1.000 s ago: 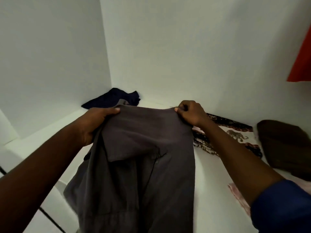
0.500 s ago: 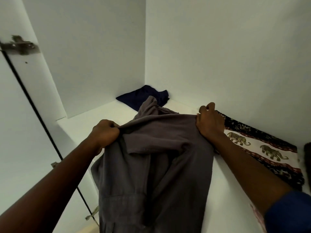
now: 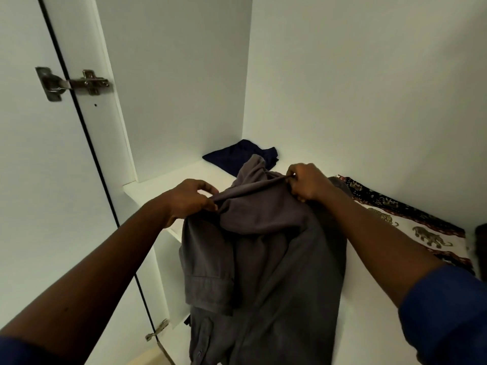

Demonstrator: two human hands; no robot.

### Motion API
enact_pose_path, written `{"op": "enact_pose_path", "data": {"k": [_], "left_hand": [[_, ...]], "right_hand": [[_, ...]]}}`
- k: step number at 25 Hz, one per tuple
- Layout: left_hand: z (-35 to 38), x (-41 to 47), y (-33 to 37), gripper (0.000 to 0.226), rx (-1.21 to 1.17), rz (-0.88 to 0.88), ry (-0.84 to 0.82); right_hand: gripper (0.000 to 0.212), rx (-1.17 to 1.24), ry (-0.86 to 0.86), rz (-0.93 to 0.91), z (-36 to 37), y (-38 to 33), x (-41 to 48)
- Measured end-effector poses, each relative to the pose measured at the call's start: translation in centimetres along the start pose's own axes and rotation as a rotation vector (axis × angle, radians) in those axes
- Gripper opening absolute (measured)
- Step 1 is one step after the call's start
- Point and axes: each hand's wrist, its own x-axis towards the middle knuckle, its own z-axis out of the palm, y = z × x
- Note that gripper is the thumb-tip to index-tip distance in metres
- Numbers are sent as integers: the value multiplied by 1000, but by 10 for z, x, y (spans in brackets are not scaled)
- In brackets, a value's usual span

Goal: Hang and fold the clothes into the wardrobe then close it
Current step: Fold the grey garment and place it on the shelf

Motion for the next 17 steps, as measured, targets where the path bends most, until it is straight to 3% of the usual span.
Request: {"op": "enact_pose_path", "data": {"k": [3,5,7,9,11,14,17], "left_hand": [[-8,-16,-17,32,107,-54,-136],[-14,-32,-21,41,95,40,-199],[-15,-43,-16,44,216,244,-24],[-13,-60,-3,44,441,439,286],[-8,-90,5,44,716,609,436],[16,-126,-13,55,1004,885,515],[61,-149,-59,68,975,1076,441]], "right_hand": [[9,147,175,121,-3,4,-9],[10,173,230,212,-8,-4,-22],[14,251,273,306,-15,-9,-24],[15,443,290,429,-26,-20,-23],[21,671,315,549,-34,-35,-38],[27,997,386,637,-44,-44,-69],[12,1172,545,720,-34,-45,-98]]}}
